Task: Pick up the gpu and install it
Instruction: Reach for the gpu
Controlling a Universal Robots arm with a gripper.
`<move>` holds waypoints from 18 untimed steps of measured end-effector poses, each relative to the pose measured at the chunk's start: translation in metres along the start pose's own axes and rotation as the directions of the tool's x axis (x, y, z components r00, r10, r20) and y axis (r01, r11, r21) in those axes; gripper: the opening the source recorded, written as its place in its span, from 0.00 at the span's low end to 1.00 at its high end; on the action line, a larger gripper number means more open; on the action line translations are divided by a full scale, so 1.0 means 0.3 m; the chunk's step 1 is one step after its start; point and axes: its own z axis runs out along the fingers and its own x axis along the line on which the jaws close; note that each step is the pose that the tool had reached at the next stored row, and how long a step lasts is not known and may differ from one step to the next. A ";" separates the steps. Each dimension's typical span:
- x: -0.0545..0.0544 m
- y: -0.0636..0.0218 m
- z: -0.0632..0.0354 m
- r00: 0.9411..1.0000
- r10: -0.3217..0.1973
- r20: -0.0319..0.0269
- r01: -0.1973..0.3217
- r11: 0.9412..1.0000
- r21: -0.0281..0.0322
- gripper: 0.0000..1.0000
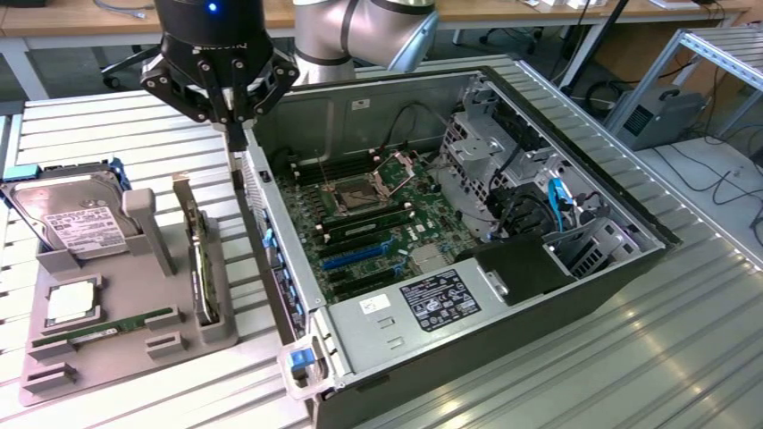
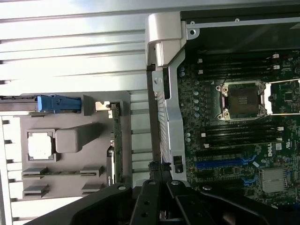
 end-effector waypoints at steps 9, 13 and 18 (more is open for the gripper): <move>0.009 -0.001 0.000 1.000 0.000 0.000 0.000 1.000 0.000 0.11; 0.015 -0.001 0.000 1.000 0.000 0.000 0.000 1.000 0.000 0.11; 0.024 -0.002 -0.001 1.000 0.000 0.000 0.000 1.000 0.001 0.11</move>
